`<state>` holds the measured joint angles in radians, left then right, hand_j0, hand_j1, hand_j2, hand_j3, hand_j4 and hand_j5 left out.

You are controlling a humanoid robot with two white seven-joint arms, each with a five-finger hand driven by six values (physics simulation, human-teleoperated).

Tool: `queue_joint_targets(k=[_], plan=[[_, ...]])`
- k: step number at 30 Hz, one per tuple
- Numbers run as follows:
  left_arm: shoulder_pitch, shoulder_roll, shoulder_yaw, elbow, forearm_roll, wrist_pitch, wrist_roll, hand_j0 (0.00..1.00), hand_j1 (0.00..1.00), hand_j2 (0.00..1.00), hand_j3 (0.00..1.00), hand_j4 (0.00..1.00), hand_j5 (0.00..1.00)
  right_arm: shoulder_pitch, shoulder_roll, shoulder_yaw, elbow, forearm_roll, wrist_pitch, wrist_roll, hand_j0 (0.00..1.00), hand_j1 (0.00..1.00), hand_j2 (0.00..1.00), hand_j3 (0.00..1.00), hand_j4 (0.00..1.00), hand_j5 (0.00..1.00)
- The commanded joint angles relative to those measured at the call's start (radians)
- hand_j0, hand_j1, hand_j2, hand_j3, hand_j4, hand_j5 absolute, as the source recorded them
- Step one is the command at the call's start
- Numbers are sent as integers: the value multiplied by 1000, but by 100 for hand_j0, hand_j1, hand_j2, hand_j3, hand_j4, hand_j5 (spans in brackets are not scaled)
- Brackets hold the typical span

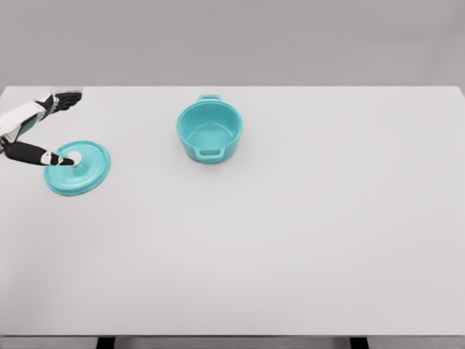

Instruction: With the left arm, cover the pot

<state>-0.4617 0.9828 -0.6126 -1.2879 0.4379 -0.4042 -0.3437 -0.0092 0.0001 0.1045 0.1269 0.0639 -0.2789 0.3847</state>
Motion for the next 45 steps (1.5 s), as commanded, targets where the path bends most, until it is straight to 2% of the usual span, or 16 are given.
queue_joint_targets(k=[1, 4, 5, 6, 9, 12, 14, 19, 23, 30, 42, 45], plan=[[0, -23, -24, 48, -73, 50, 6, 100, 100, 100, 100, 100, 100, 0, 0, 0, 0, 1, 0, 0, 100, 100, 100, 100, 100, 100], [0, -46, -26, 52, -97, 64, 9, 100, 100, 100, 100, 100, 100, 0, 0, 0, 0, 1, -2, 0, 100, 100, 100, 100, 100, 100], [0, -46, -26, 53, -96, 67, 8, 100, 100, 100, 100, 100, 100, 0, 0, 0, 0, 1, -2, 0, 100, 100, 100, 100, 100, 100], [0, -46, -24, 53, -91, 67, 8, 94, 94, 94, 94, 94, 94, 0, 0, 0, 0, 1, 0, 0, 100, 100, 100, 100, 100, 100], [0, -49, -26, 64, -79, 65, 5, 91, 91, 91, 91, 91, 91, 0, 0, 0, 0, 1, 0, 0, 100, 100, 100, 100, 100, 100], [-2, -49, -24, 110, -56, 67, -1, 91, 91, 91, 91, 91, 91, 0, 0, 0, 0, 1, -2, 0, 100, 100, 100, 100, 100, 100], [-2, -49, -23, 111, -56, 71, -1, 91, 91, 91, 91, 91, 91, 0, 0, 0, 0, 1, 0, 0, 100, 100, 100, 100, 100, 100], [-6, -70, -23, 110, -77, 76, -1, 89, 89, 89, 89, 89, 89, 0, 0, 0, 0, 1, 0, 0, 100, 100, 100, 100, 100, 100], [-14, -82, -23, 114, -142, 76, -1, 87, 87, 87, 87, 87, 87, 0, 0, 0, 0, 1, -2, 0, 100, 100, 100, 100, 100, 100], [-14, -79, -18, 116, -130, 74, 2, 87, 87, 87, 87, 87, 87, 0, 0, 0, 0, 1, 0, 0, 100, 100, 100, 100, 100, 100], [-28, -128, -24, 211, -142, 74, 6, 85, 85, 85, 85, 85, 85, 0, 0, 0, 0, 1, 0, 0, 100, 100, 100, 100, 100, 100], [-28, -128, -23, 217, -140, 74, 5, 79, 79, 79, 79, 79, 79, 0, 0, 0, 0, 1, 0, 0, 100, 100, 100, 100, 100, 100]])
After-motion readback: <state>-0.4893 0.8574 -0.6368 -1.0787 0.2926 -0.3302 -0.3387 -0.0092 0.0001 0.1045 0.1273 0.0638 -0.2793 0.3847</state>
